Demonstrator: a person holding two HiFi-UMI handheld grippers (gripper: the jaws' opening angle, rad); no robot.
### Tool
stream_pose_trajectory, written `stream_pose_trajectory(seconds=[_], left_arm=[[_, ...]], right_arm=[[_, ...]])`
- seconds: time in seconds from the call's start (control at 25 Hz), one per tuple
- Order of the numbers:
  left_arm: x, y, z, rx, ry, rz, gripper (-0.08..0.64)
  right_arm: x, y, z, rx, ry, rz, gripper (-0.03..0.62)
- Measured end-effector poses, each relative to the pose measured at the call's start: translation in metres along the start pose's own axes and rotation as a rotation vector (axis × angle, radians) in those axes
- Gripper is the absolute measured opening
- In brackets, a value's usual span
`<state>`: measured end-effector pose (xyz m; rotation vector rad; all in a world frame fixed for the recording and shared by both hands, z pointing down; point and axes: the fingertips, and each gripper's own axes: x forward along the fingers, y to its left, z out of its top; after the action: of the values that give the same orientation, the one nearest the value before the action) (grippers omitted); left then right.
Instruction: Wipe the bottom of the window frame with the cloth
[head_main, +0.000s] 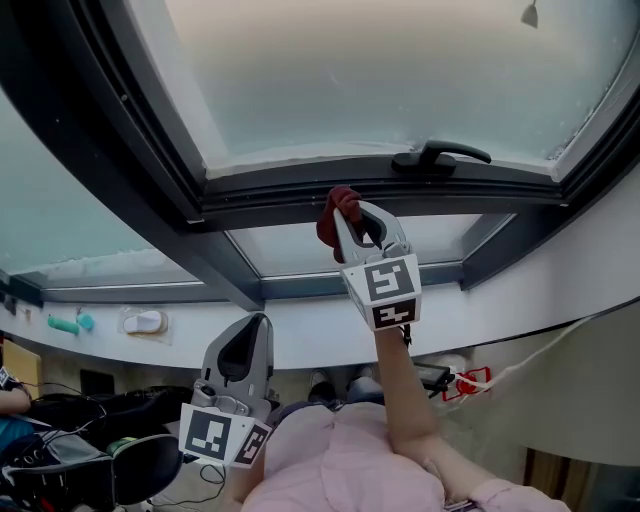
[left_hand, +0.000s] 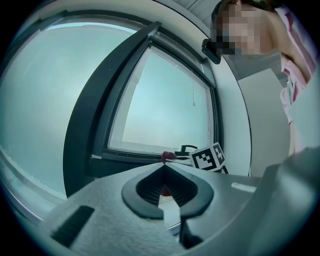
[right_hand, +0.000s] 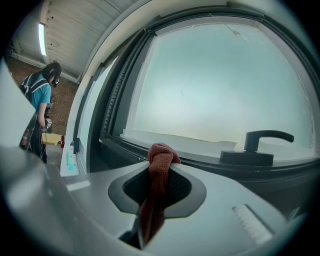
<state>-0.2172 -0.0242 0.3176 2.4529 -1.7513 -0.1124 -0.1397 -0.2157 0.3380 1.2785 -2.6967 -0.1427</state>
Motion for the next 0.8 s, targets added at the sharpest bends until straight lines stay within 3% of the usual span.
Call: stream_pose_trajectory(seconds=[0.8], left_arm=[[0.018,-0.02,-0.001,-0.004,0.011,-0.036,0.001]], right_arm=[[-0.028,-0.054,-0.012,0.04,0.011,-0.103,0.057]])
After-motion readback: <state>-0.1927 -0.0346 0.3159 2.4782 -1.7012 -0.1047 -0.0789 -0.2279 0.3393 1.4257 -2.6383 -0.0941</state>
